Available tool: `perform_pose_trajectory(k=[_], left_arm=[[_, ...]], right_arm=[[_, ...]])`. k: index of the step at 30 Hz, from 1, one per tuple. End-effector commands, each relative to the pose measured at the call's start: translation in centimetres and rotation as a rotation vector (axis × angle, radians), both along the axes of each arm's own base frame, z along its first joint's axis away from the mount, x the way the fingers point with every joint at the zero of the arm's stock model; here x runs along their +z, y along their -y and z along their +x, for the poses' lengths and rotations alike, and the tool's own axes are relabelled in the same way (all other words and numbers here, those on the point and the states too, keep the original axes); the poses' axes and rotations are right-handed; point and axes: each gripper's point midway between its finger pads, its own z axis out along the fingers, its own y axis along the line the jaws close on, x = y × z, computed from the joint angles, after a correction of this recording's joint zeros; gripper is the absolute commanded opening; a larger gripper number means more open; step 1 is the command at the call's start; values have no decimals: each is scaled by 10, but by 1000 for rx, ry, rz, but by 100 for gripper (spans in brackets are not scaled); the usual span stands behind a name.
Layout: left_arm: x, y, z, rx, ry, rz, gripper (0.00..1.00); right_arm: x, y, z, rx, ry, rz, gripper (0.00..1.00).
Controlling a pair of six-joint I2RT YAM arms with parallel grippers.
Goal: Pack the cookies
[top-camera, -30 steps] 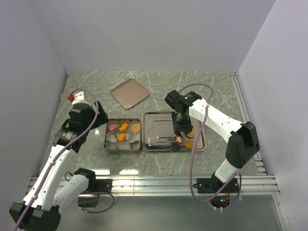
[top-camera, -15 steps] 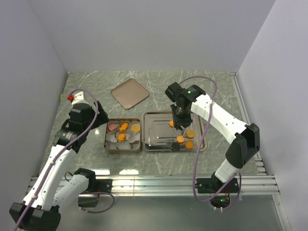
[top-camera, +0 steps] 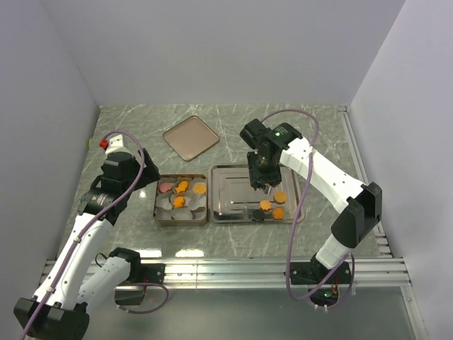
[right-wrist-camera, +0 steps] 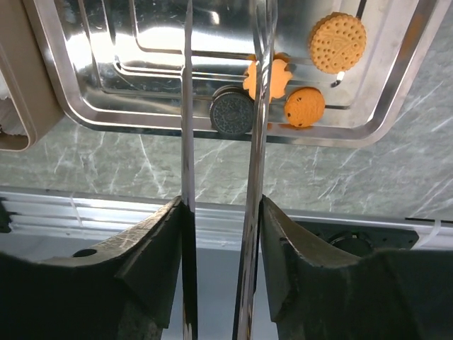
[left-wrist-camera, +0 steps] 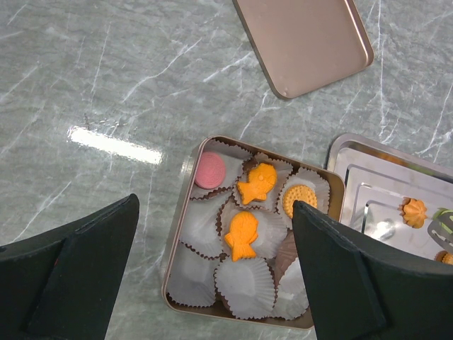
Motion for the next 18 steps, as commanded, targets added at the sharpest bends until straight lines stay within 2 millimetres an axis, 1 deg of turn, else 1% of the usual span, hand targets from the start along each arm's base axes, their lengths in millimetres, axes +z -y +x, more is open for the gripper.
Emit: perform_pose_trajectory(k=[1, 6, 11, 14, 18], left_arm=[[9, 2, 3, 1, 34, -14, 95], [10, 1, 3, 4, 39, -14, 95], [12, 0, 2, 10, 47, -14, 95], [11, -1, 2, 15, 45, -13, 95], [12, -1, 1, 18, 47, -13, 95]], right_arm=[[-6, 3, 7, 6, 12, -44, 53], [-17, 7, 16, 32, 4, -113, 53], [-25, 2, 21, 59, -19, -131, 54], [-27, 0, 25, 67, -27, -140, 54], [-23, -4, 30, 83, -20, -140, 54]])
